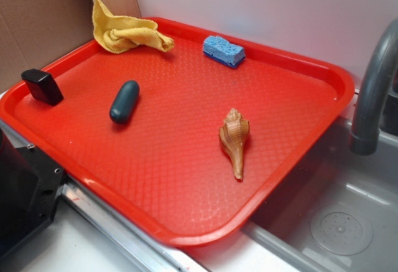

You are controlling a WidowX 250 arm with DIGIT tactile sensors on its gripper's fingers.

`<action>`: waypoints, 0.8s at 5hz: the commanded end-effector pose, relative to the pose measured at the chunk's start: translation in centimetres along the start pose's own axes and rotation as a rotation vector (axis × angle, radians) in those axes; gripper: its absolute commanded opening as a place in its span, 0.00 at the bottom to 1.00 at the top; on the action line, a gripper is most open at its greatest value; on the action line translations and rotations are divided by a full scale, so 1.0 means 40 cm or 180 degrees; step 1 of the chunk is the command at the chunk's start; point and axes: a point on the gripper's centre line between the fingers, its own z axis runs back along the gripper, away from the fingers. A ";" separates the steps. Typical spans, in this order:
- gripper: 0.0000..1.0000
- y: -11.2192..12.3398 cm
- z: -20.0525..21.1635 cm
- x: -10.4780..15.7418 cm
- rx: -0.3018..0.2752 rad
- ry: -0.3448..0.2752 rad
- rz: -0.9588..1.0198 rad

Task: Grab the black box.

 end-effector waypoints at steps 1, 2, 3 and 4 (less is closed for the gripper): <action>1.00 0.000 0.000 0.000 0.0000 0.0000 0.0000; 1.00 0.128 -0.114 0.042 0.0391 -0.0192 0.0764; 1.00 0.227 -0.192 0.057 0.0297 -0.0091 0.1579; 1.00 0.279 -0.256 0.053 0.0585 0.0119 0.2343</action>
